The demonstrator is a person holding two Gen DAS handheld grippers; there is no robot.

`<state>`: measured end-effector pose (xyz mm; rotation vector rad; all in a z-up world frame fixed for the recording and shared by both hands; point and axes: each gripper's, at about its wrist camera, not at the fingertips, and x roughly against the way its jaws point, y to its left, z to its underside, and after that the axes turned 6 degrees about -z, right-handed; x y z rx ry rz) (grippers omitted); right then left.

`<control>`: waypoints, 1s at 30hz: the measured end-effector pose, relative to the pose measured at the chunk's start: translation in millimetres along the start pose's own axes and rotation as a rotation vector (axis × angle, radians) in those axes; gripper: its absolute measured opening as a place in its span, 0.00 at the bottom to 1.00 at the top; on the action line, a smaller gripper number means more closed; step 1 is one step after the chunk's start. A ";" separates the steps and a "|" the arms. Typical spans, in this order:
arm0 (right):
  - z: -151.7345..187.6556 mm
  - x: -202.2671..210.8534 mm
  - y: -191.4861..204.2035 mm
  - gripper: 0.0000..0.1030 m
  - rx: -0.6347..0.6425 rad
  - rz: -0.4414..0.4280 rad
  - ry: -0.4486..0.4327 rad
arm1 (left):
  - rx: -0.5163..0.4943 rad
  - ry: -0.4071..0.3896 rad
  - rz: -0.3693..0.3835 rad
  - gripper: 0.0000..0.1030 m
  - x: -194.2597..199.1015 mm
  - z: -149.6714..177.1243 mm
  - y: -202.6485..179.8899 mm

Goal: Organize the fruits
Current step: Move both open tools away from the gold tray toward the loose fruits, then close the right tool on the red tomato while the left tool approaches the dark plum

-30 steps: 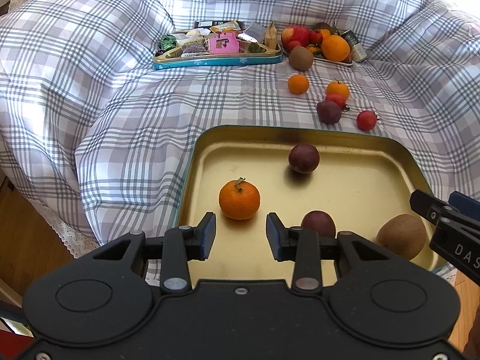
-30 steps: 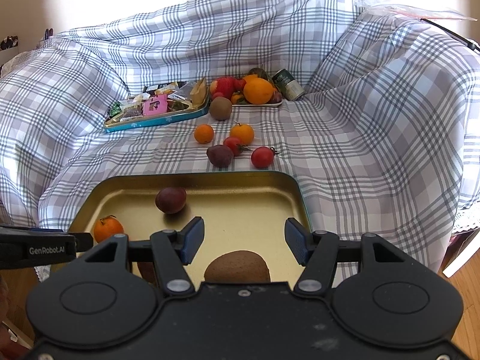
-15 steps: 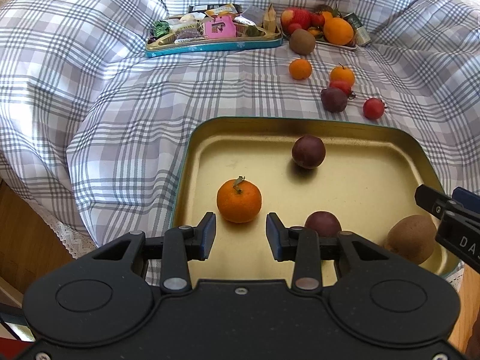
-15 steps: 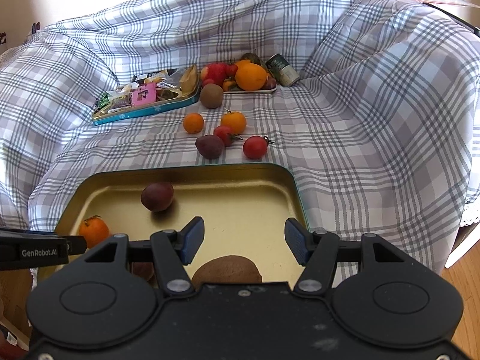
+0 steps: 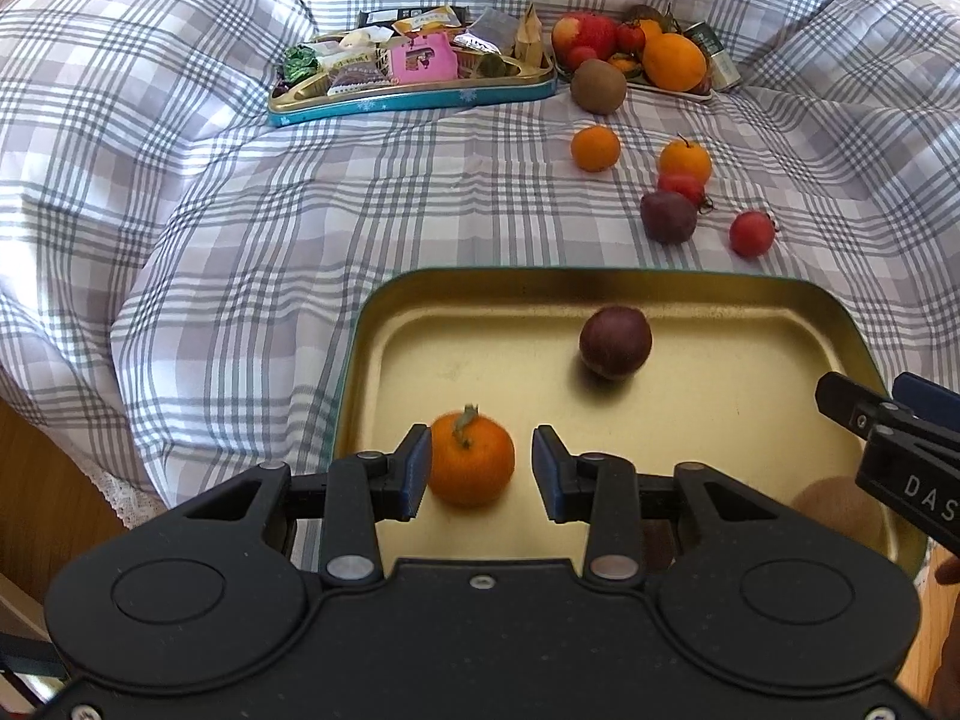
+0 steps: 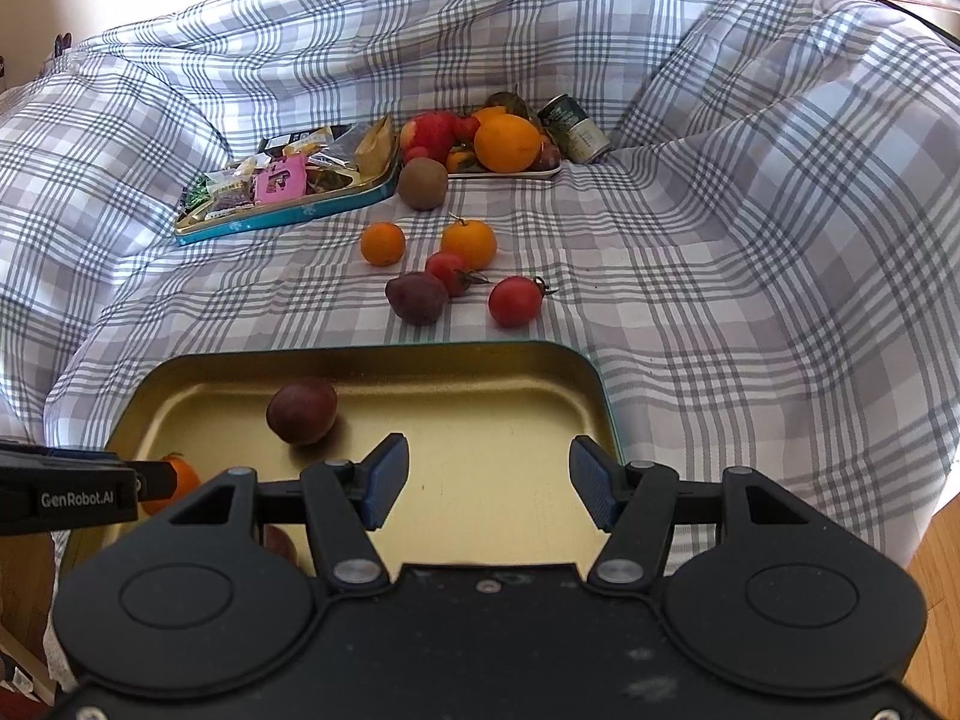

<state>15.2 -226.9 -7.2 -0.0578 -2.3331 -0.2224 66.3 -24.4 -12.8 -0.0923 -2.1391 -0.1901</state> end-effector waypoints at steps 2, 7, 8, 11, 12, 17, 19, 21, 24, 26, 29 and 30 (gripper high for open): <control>-4.1 -4.8 0.2 0.61 0.002 0.000 0.004 | 0.000 -0.001 -0.002 0.45 -3.1 -5.2 0.1; -15.4 -17.6 0.3 0.61 0.006 0.000 0.010 | -0.002 -0.004 -0.007 0.45 -12.1 -20.2 0.6; -18.0 -20.4 0.1 0.61 0.006 -0.001 0.011 | -0.002 -0.006 -0.008 0.45 -14.2 -23.9 0.7; -24.6 -27.0 -0.6 0.61 0.010 0.003 0.010 | -0.003 -0.010 -0.011 0.45 -19.7 -33.5 0.6; -27.1 -29.4 -0.8 0.61 0.012 0.004 0.010 | -0.004 -0.012 -0.012 0.45 -21.7 -37.0 0.4; -41.8 -42.3 -4.7 0.61 0.013 0.011 0.005 | -0.013 -0.021 -0.015 0.45 -31.3 -53.8 -1.3; -48.3 -47.6 -6.4 0.61 0.013 0.014 0.000 | -0.016 -0.024 -0.014 0.45 -35.2 -60.6 -2.1; -54.0 -52.3 -8.0 0.61 0.013 0.018 -0.005 | -0.018 -0.024 -0.012 0.45 -40.0 -67.6 -3.4; -63.4 -61.0 -10.6 0.61 0.012 0.023 -0.011 | -0.021 -0.022 -0.007 0.45 -47.2 -77.0 -5.6; -67.9 -66.9 -12.8 0.61 0.013 0.030 -0.014 | -0.024 -0.021 -0.008 0.45 -51.1 -81.9 -7.6; -73.3 -78.7 -17.3 0.61 0.010 0.046 -0.008 | -0.034 -0.022 -0.007 0.45 -56.7 -88.0 -11.3; -74.6 -83.2 -19.9 0.61 0.005 0.049 -0.002 | -0.037 -0.021 -0.006 0.45 -58.5 -89.9 -12.8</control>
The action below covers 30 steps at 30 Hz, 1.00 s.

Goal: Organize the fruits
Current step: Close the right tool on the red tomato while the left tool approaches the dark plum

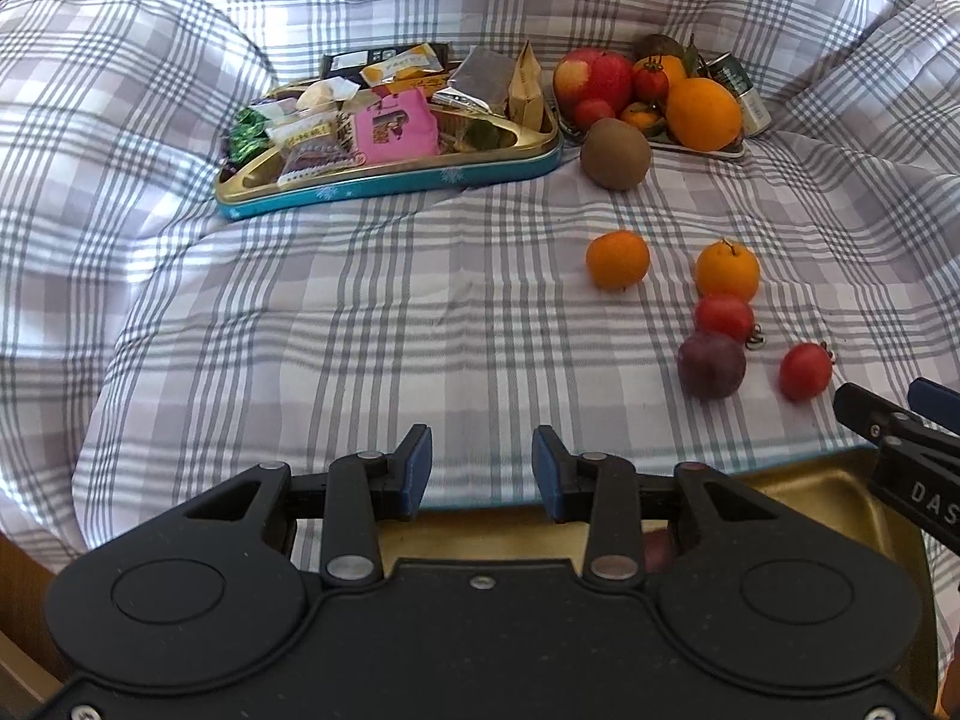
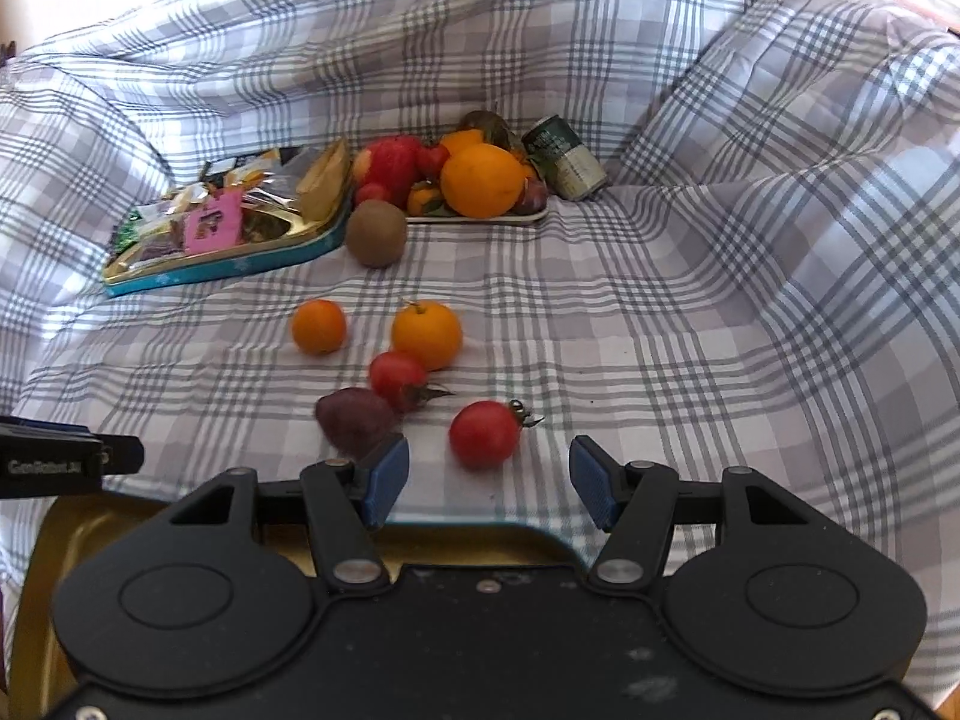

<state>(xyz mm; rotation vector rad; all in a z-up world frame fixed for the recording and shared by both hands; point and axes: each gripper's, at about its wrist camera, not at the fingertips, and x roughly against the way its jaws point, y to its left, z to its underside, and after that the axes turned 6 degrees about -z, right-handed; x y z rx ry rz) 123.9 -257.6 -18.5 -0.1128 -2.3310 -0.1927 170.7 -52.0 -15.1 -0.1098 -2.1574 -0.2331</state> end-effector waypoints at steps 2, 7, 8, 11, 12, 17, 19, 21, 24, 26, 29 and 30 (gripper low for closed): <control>-1.7 -7.4 -3.9 0.61 -0.014 0.002 0.014 | -0.006 0.003 0.004 0.45 -3.8 -3.5 -2.5; -6.2 -25.4 -11.2 0.61 -0.040 0.008 0.043 | -0.015 0.017 0.015 0.45 -13.1 -11.6 -7.5; -6.9 -28.0 -11.8 0.61 -0.041 0.010 0.045 | -0.016 0.019 0.017 0.45 -14.9 -13.0 -8.3; -8.2 -34.4 -11.6 0.61 -0.040 0.009 0.048 | -0.017 0.026 0.019 0.45 -19.5 -16.6 -10.2; -8.5 -37.2 -11.3 0.61 -0.038 0.007 0.049 | -0.017 0.028 0.021 0.45 -21.0 -17.6 -10.7; -10.2 -46.8 -8.3 0.61 -0.019 -0.006 0.056 | -0.016 0.039 0.030 0.45 -26.4 -20.7 -12.7; -10.4 -51.2 -6.6 0.61 -0.008 -0.005 0.058 | -0.018 0.042 0.032 0.45 -28.1 -21.2 -13.5; -10.4 -55.9 -5.7 0.60 0.003 -0.003 0.061 | -0.018 0.046 0.035 0.45 -29.7 -21.4 -14.1; -10.0 -61.7 -5.2 0.60 0.011 -0.001 0.072 | -0.017 0.049 0.043 0.45 -31.6 -22.1 -14.6; -9.5 -66.0 -5.4 0.58 0.014 -0.002 0.079 | -0.018 0.050 0.048 0.45 -32.6 -22.4 -14.8; -8.0 -72.1 -4.2 0.54 0.025 0.002 0.090 | -0.022 0.053 0.054 0.45 -34.0 -22.4 -14.4; -7.2 -74.0 -3.5 0.52 0.029 0.004 0.093 | -0.024 0.053 0.055 0.45 -34.2 -22.4 -14.6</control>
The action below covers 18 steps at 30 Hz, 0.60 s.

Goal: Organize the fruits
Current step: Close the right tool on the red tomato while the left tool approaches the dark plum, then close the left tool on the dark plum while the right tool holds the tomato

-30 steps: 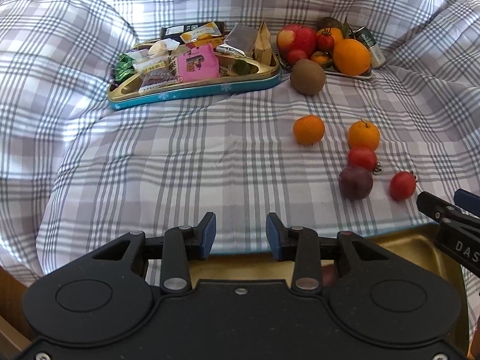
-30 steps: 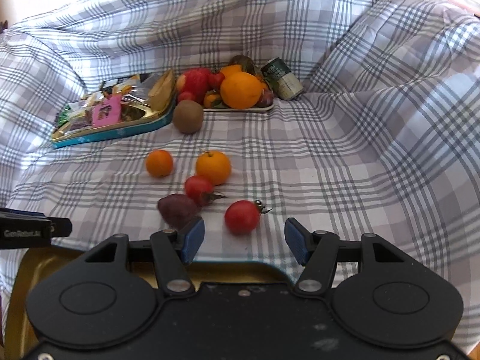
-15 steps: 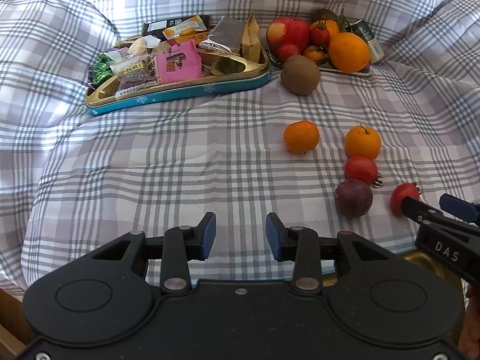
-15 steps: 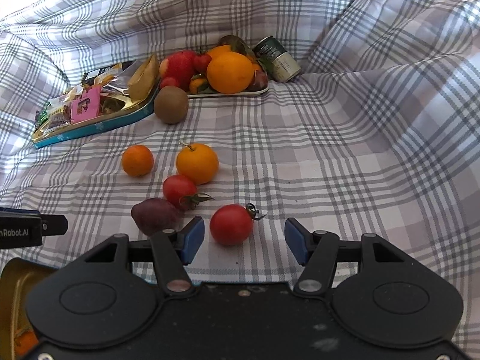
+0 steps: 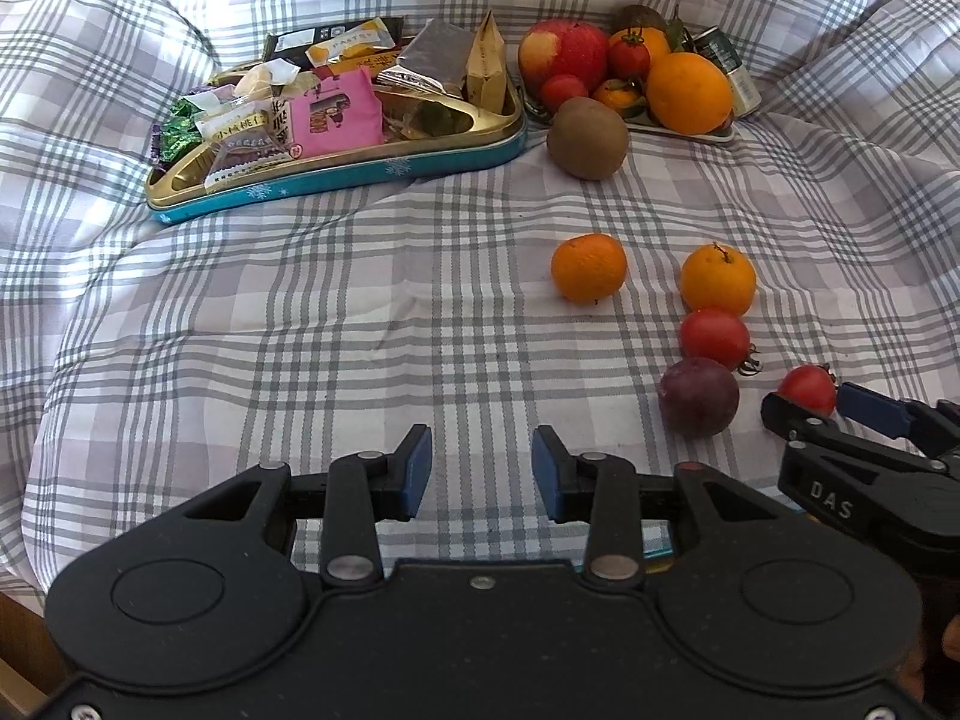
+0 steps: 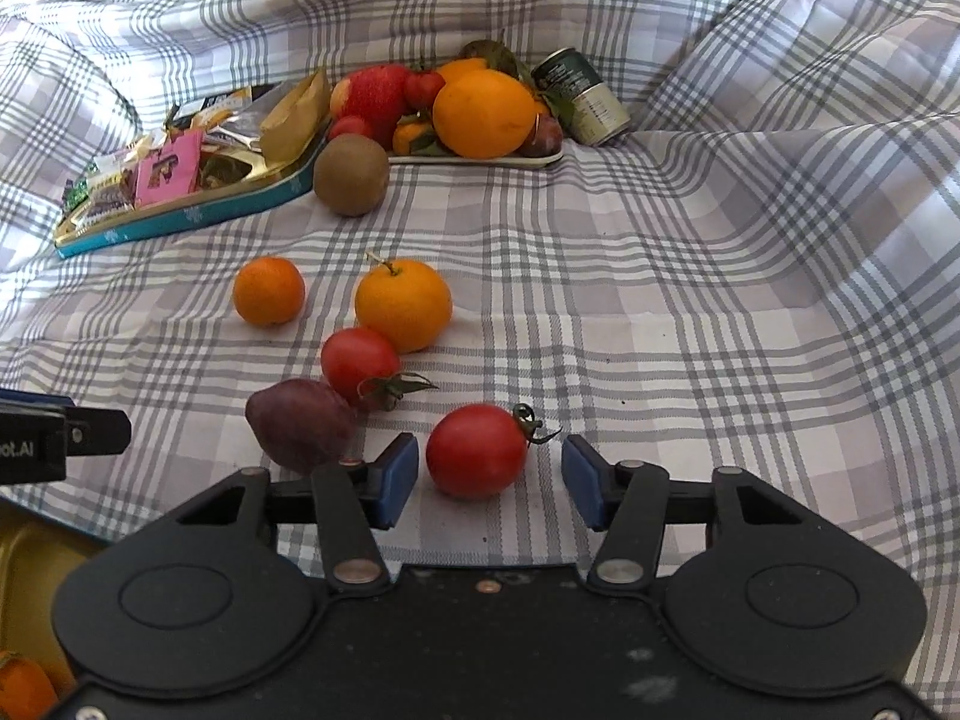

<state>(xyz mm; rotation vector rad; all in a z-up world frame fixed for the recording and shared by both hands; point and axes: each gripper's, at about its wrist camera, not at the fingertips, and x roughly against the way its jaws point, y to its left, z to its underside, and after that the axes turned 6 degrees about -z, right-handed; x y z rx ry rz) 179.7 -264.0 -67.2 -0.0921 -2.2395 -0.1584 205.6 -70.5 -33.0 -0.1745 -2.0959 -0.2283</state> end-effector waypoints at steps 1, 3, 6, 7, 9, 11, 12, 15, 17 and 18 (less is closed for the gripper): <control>0.3 -1.9 0.6 0.50 0.004 0.002 0.003 | -0.002 0.000 0.001 0.45 -0.1 0.0 -0.3; 1.1 -4.6 1.5 0.45 0.012 0.004 0.004 | -0.009 -0.002 0.004 0.45 0.0 -0.1 -1.2; 1.3 -5.9 2.6 0.41 0.028 0.001 -0.002 | -0.019 -0.008 0.006 0.45 1.1 0.1 -3.4; 1.1 -6.0 2.5 0.37 0.030 -0.001 -0.004 | -0.022 -0.009 0.008 0.45 1.7 -0.1 -4.1; 0.7 -4.7 1.3 0.37 0.023 -0.002 -0.011 | -0.029 -0.014 0.010 0.45 3.1 -0.5 -6.7; 0.5 -2.3 -1.0 0.37 0.011 -0.003 -0.018 | -0.037 -0.021 0.015 0.45 4.9 -0.9 -9.0; 0.4 -0.8 -2.4 0.37 0.006 -0.004 -0.022 | -0.043 -0.025 0.017 0.45 5.8 -1.2 -10.8; 0.0 4.2 -7.0 0.37 -0.012 0.001 -0.036 | -0.057 -0.031 0.028 0.45 8.0 -2.1 -15.5; -0.4 7.6 -11.0 0.37 -0.024 0.003 -0.042 | -0.067 -0.035 0.040 0.45 9.1 -2.9 -19.1; -0.3 9.2 -13.0 0.37 -0.029 0.005 -0.045 | -0.073 -0.036 0.047 0.45 9.6 -3.2 -21.6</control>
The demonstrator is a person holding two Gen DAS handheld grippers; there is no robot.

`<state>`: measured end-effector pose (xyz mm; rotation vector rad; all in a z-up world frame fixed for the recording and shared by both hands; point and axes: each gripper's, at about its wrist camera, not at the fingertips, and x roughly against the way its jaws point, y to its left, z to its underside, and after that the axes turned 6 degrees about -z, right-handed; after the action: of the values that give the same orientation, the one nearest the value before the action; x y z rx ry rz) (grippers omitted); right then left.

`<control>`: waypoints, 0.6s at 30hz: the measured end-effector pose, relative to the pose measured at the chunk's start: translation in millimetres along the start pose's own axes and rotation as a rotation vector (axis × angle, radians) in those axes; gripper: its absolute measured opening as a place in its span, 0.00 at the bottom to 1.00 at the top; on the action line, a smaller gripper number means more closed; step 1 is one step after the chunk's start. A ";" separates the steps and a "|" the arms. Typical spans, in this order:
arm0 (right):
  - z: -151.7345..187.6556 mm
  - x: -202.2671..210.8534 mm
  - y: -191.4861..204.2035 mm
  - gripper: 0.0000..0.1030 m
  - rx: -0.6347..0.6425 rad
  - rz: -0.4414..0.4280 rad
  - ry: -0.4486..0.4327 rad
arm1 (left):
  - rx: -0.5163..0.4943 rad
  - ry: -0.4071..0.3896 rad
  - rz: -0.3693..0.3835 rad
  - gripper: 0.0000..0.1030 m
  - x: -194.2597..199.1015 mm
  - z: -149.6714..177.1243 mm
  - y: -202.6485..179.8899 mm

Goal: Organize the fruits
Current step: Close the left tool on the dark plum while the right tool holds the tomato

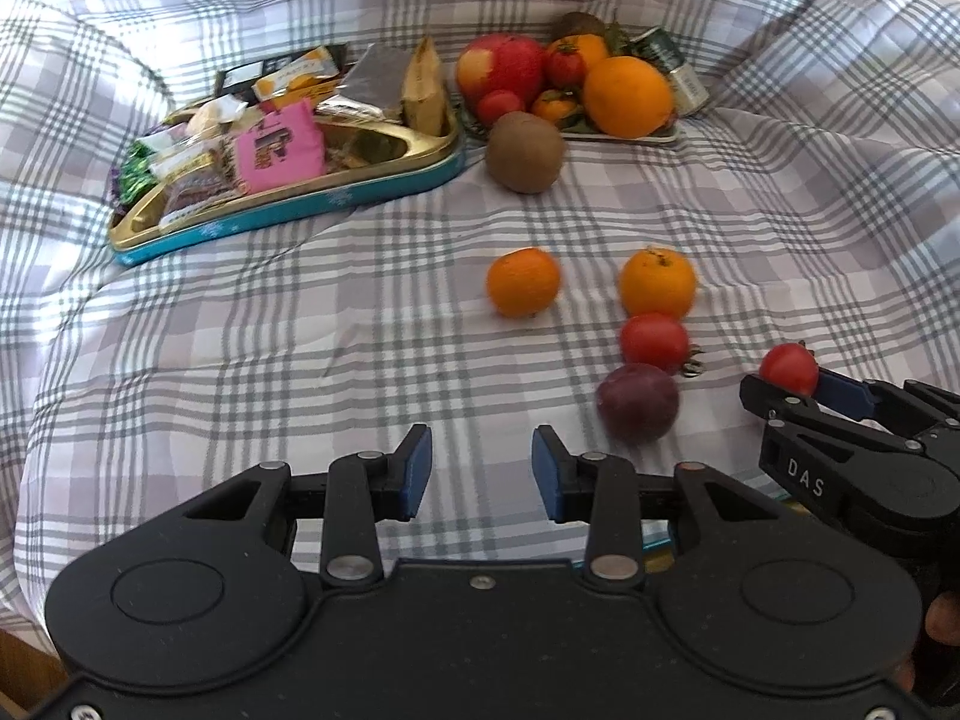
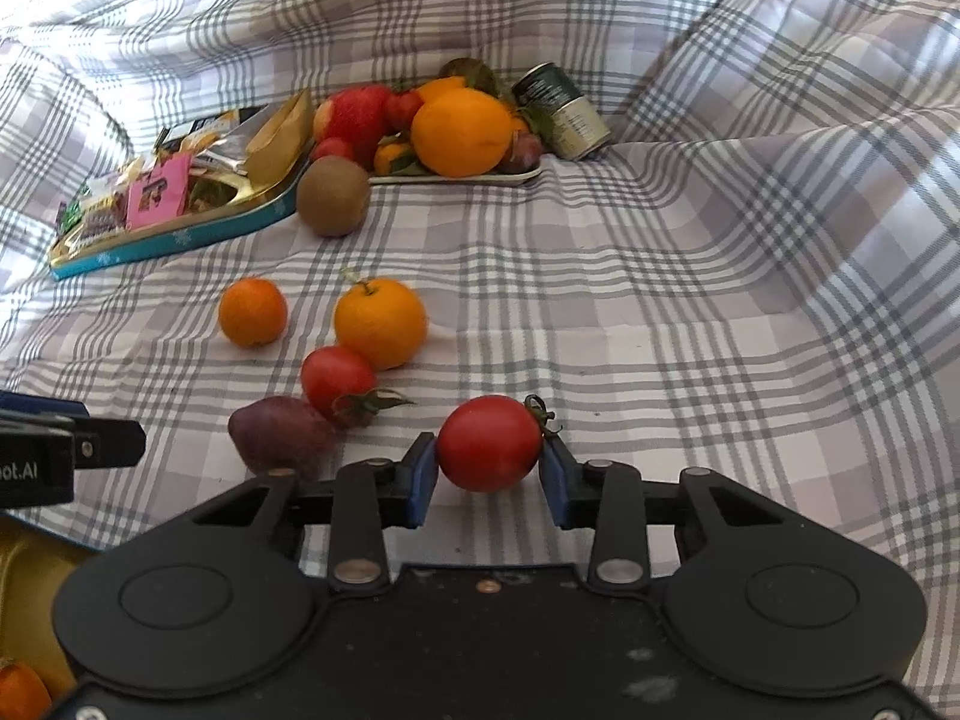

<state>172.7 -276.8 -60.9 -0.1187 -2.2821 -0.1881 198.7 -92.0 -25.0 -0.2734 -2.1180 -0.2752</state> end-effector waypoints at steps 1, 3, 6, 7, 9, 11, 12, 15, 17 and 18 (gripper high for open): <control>-0.2 1.5 -2.2 0.37 -0.006 0.003 -0.003 | -0.006 -0.002 0.006 0.45 0.3 -0.4 -2.5; -0.4 3.5 -6.3 0.37 -0.017 0.010 -0.008 | -0.019 -0.005 0.023 0.45 0.6 -1.4 -7.9; -0.2 5.1 -11.7 0.37 -0.034 0.021 -0.014 | -0.036 -0.013 0.052 0.45 0.8 -3.5 -16.0; 0.1 5.8 -13.6 0.37 -0.040 0.023 -0.015 | -0.038 -0.014 0.061 0.45 0.8 -4.2 -18.4; 1.2 7.4 -16.5 0.37 -0.051 0.027 -0.019 | -0.039 -0.017 0.083 0.45 0.2 -6.0 -22.7; 2.2 8.9 -19.0 0.37 -0.060 0.030 -0.022 | -0.040 -0.015 0.102 0.45 -0.5 -8.4 -26.4; 2.7 9.2 -20.0 0.37 -0.064 0.032 -0.022 | -0.041 -0.014 0.112 0.45 -0.9 -9.3 -28.0; 3.4 10.6 -23.2 0.37 -0.073 0.035 -0.025 | -0.049 -0.018 0.130 0.45 -1.8 -9.8 -32.7; 3.5 11.7 -24.5 0.37 -0.077 0.037 -0.028 | -0.056 -0.023 0.131 0.45 -2.3 -9.1 -34.9; 3.4 12.1 -25.4 0.37 -0.079 0.038 -0.030 | -0.060 -0.024 0.131 0.45 -3.4 -9.1 -36.0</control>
<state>158.5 -300.9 -56.5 -0.2070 -2.3013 -0.2589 197.0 -129.3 -26.3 -0.4506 -2.1070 -0.2591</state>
